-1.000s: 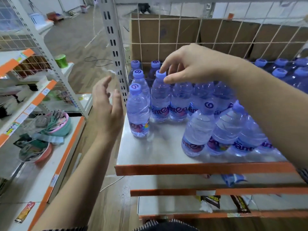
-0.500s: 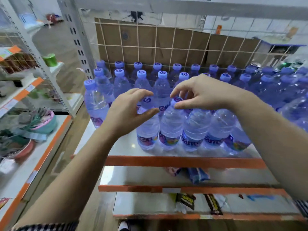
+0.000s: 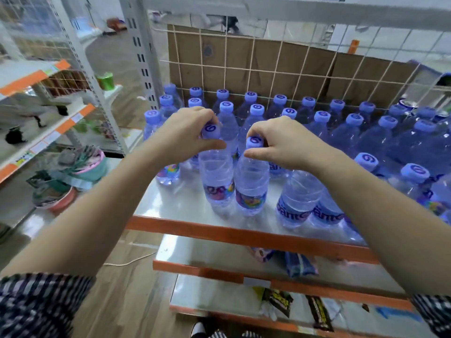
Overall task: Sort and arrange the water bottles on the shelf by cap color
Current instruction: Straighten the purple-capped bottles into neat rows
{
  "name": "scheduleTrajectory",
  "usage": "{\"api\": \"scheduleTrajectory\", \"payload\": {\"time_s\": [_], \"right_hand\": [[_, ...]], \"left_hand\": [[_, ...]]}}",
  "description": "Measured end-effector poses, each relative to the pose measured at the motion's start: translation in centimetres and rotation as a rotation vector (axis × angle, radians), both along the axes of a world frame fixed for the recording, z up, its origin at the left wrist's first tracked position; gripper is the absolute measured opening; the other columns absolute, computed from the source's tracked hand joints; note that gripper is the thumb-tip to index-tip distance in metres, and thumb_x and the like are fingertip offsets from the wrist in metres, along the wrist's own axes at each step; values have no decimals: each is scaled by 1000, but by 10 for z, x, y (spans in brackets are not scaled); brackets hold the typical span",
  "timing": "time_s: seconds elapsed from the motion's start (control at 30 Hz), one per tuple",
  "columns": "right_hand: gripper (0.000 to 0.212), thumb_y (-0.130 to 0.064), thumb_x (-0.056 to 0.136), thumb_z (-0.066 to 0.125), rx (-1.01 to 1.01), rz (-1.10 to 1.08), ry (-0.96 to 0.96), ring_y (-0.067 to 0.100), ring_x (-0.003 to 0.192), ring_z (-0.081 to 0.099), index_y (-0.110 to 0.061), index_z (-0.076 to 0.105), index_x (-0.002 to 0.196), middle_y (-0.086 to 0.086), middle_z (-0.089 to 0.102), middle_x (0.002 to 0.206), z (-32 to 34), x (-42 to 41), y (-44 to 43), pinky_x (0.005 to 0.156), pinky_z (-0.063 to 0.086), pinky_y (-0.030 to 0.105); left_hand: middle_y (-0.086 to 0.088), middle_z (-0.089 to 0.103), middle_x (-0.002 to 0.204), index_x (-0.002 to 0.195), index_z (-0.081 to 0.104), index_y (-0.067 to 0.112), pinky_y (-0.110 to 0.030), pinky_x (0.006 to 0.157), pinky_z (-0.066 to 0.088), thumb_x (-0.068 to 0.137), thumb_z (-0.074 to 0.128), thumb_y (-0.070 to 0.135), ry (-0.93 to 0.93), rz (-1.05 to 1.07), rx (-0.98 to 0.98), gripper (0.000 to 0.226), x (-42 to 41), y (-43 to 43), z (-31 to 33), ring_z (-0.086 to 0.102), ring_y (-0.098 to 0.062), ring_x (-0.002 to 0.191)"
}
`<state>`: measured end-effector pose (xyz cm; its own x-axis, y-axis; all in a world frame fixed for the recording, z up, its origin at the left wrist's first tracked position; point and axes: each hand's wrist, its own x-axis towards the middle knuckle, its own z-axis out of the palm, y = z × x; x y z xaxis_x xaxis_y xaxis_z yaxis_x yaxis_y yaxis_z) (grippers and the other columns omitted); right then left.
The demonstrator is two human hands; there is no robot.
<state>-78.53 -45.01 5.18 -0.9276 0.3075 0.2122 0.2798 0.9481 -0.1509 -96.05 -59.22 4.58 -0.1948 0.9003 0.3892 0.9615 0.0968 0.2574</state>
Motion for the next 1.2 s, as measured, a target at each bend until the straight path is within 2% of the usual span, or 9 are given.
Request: {"api": "scheduleTrajectory", "payload": {"time_s": [0.13, 0.23, 0.33, 0.47, 0.6, 0.77, 1.0, 1.1, 1.2], "right_hand": [[34, -46, 86, 65, -8, -53, 14, 21, 83, 53, -16, 64, 102, -3, 53, 81, -2, -30, -1, 65, 34, 31], [34, -44, 85, 65, -12, -70, 31, 18, 80, 49, -14, 65, 102, -2, 55, 80, -2, -52, -3, 66, 38, 33], [34, -43, 84, 65, -4, -83, 15, 20, 82, 50, -13, 66, 100, 3, 62, 83, 0, -70, -2, 69, 44, 36], [35, -43, 85, 67, -10, -85, 4, 21, 78, 52, -10, 65, 97, 1, 59, 78, 0, -87, 1, 61, 36, 34], [35, -45, 86, 66, -6, -71, 8, 14, 78, 44, -17, 66, 106, -5, 51, 78, 0, -98, 2, 63, 28, 29], [37, -44, 85, 69, -25, -55, -11, 15, 77, 44, -15, 65, 107, -15, 41, 68, 1, -100, 3, 65, 29, 29], [33, -36, 86, 71, -13, -43, -22, 13, 76, 42, -16, 65, 112, -15, 41, 66, 2, -90, 5, 66, 31, 28], [33, -32, 87, 70, -27, -41, -30, 14, 78, 44, -19, 64, 116, -6, 51, 77, 2, -87, 3, 70, 36, 29], [40, -34, 87, 70, -46, -70, -3, 19, 91, 55, -22, 63, 124, 3, 66, 102, 0, -85, 0, 81, 44, 32]], "left_hand": [[-2, 54, 84, 98, 64, 6, -30, 70, 30, 77, 78, 41, 91, -36, -19, 43, -33, 6, 12, 50, -24, 81], [-6, 59, 86, 97, 64, 5, -35, 72, 37, 76, 79, 41, 112, -90, -66, 44, -53, 13, 12, 53, -26, 82], [4, 53, 84, 97, 63, 10, -33, 66, 34, 74, 78, 48, 161, -104, -107, 47, -72, 20, 7, 51, -24, 81], [4, 63, 95, 103, 63, 19, -31, 62, 33, 73, 70, 62, 312, -50, -131, 52, -93, 25, 4, 58, -26, 92], [-5, 64, 87, 100, 65, 16, -38, 69, 46, 71, 78, 54, 191, -93, -205, 50, -105, 26, 8, 58, -28, 82], [-7, 65, 86, 104, 71, 18, -39, 74, 49, 73, 81, 43, 141, -189, -281, 41, -111, 22, 13, 57, -26, 78], [-17, 59, 70, 76, 60, 8, -42, 62, 44, 70, 66, 66, 224, -122, -243, 59, -107, 26, 6, 49, -33, 65], [-17, 56, 68, 71, 55, 7, -40, 60, 41, 73, 70, 63, 213, -117, -192, 58, -104, 26, 2, 46, -33, 64], [-8, 54, 71, 80, 60, 7, -44, 64, 46, 74, 71, 60, 200, -123, -161, 55, -101, 23, -1, 50, -32, 70]]}}
